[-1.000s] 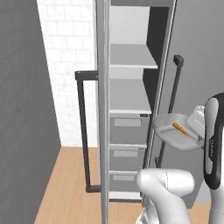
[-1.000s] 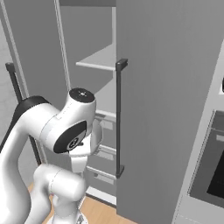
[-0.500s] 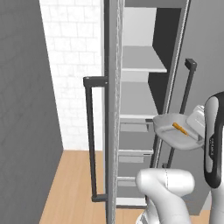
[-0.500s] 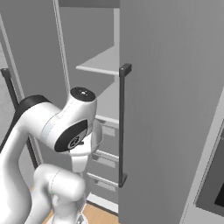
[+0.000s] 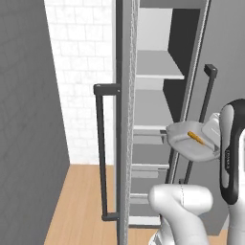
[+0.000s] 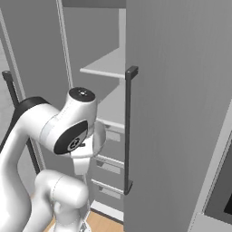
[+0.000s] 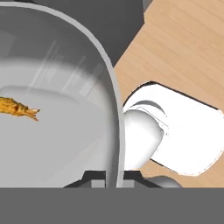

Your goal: Take the meat container that has the shrimp and place it on the second highest rack of the freezer. Then take the vegetable container that has the tomato and avocado and place it on the highest rack of the freezer.

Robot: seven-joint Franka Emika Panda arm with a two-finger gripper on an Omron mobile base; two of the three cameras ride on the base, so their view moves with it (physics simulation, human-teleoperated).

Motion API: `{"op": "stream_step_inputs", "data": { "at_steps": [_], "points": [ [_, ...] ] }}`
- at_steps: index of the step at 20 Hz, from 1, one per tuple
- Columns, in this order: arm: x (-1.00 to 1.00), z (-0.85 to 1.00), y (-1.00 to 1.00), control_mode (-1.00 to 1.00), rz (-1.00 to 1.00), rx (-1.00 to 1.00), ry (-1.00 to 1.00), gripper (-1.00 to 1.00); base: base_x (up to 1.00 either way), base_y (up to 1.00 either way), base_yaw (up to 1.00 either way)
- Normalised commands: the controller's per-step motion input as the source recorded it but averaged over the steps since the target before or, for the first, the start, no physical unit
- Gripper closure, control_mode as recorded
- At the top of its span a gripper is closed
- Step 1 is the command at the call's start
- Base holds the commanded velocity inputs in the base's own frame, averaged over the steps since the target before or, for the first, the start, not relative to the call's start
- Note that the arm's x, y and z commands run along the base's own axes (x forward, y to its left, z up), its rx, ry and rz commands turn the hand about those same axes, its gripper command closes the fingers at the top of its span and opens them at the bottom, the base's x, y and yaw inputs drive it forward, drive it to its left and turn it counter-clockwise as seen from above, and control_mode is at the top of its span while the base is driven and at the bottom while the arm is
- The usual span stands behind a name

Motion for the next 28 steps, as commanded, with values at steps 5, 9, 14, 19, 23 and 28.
{"op": "stream_step_inputs", "data": {
  "at_steps": [5, 9, 14, 19, 23, 28],
  "points": [
    [0.90, 0.43, 0.16, -1.00, -0.04, -0.02, 0.00, 1.00, 0.00, 0.00, 0.00],
    [1.00, 0.08, 0.17, -1.00, -0.15, 0.00, 0.17, 1.00, 0.00, 0.00, 0.00],
    [0.87, -0.63, 0.20, -1.00, -0.19, 0.00, 0.02, 1.00, 0.00, 0.00, 0.00],
    [0.70, -0.89, 0.15, -1.00, -0.15, 0.00, -0.04, 1.00, 0.00, 0.00, 0.00],
    [0.83, -0.16, 0.01, -1.00, -0.13, -0.01, -0.09, 1.00, 0.00, 0.00, 0.00],
    [0.88, 0.22, -0.13, -1.00, -0.07, 0.00, 0.00, 1.00, 0.00, 0.00, 0.00]
  ]
}}
